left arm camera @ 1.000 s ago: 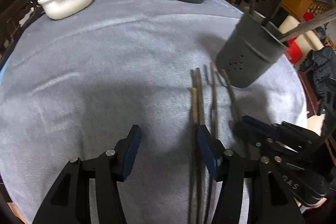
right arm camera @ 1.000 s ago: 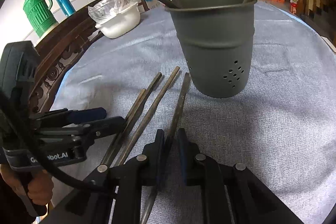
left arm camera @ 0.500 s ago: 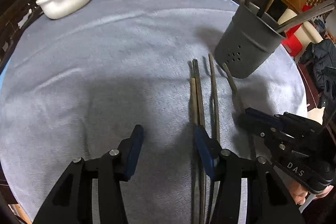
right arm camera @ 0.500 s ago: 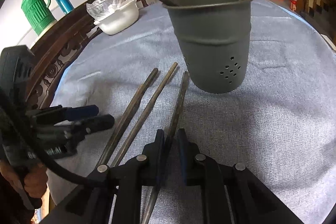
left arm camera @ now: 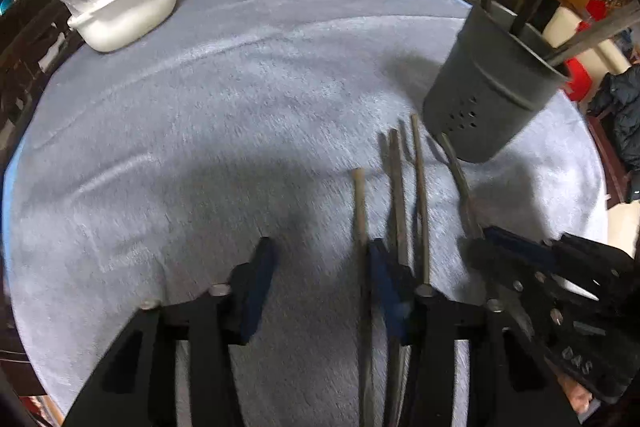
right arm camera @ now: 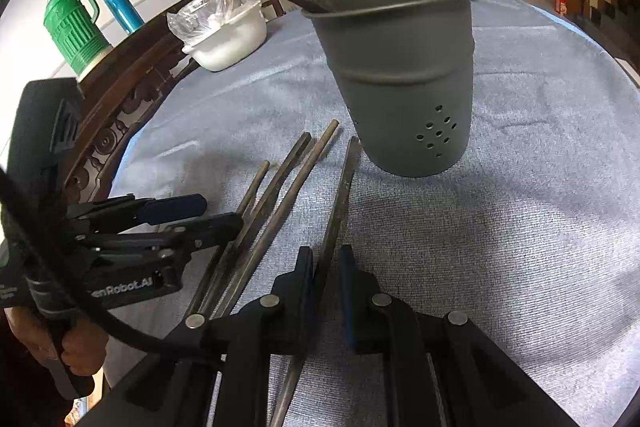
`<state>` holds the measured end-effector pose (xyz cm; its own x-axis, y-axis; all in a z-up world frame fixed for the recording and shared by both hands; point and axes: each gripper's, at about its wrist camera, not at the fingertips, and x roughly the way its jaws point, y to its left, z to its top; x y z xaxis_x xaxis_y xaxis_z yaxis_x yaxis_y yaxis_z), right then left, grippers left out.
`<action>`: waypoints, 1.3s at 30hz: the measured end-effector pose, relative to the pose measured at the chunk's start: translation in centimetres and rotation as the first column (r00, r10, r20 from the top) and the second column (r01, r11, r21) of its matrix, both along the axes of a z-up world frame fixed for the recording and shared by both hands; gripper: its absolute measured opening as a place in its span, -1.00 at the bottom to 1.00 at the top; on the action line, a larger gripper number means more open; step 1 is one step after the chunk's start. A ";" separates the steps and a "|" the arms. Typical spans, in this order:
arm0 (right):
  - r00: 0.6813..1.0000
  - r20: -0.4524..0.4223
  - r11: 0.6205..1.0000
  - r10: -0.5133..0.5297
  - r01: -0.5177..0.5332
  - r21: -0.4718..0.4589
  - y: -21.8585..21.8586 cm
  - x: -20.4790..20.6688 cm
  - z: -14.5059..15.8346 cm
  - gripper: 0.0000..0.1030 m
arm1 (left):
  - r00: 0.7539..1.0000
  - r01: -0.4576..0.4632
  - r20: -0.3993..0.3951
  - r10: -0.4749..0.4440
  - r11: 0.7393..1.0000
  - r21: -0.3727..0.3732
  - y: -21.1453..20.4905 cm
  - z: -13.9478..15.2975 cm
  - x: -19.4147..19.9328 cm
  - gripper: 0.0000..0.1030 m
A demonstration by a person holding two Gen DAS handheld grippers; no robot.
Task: Organize utensils
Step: 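Close the left tool on a dark chopstick while the right tool grasps another chopstick, then lift and carry both held chopsticks over the grey cup and lower them in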
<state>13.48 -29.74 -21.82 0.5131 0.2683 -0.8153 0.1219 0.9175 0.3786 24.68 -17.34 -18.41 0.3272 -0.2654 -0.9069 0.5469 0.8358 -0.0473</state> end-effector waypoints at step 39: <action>0.999 -0.043 0.992 0.012 -0.017 -0.122 0.4 2.5 3.7 -0.88 | 0.991 -0.130 -0.032 0.127 0.983 -0.126 4.3 2.3 4.4 -0.90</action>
<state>15.98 -29.30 -18.15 0.4747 0.1720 -0.8632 0.1220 0.9584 0.2581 29.05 -13.04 -16.11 0.3454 -0.3368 -0.8759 0.4328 0.8854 -0.1698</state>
